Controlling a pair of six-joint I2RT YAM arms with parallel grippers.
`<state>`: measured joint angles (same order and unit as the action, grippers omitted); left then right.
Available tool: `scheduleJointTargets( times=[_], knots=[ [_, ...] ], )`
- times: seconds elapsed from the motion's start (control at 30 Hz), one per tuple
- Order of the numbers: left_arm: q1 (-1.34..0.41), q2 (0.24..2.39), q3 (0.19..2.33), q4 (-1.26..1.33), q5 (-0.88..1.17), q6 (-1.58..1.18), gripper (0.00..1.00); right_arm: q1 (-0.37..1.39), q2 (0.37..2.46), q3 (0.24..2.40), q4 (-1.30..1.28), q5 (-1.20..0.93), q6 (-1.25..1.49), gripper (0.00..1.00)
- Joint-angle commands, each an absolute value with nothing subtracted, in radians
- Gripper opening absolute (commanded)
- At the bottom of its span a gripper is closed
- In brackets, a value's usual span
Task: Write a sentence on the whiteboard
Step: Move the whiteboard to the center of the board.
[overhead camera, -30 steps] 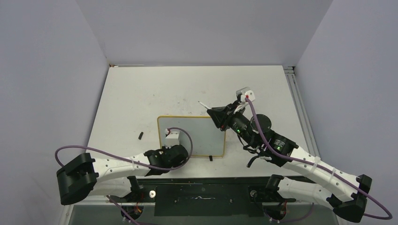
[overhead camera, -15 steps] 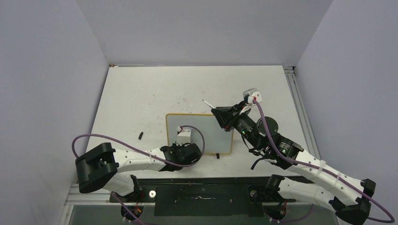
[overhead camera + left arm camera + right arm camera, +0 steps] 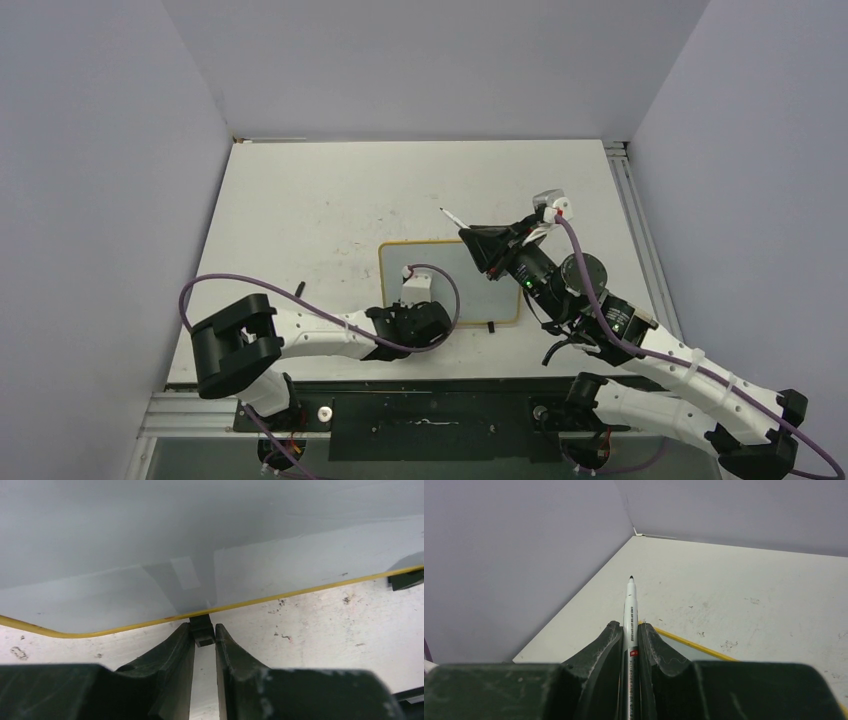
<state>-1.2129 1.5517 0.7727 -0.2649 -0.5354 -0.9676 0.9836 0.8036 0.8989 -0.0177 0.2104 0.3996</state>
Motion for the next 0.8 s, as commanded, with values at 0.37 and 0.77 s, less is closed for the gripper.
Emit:
scheduleJointTargets(
  times=[0.37,0.77],
  knots=[
    [-1.235,1.383,0.770,-0.181,-0.452,-0.906,0.65,0.992,0.777,0.908,-0.041,0.260,0.375,0.05],
    [-1.200,1.112,0.722,-0.290,-0.296,-0.822,0.69,0.992,0.769,0.904,-0.048,0.277,0.370,0.05]
  ],
)
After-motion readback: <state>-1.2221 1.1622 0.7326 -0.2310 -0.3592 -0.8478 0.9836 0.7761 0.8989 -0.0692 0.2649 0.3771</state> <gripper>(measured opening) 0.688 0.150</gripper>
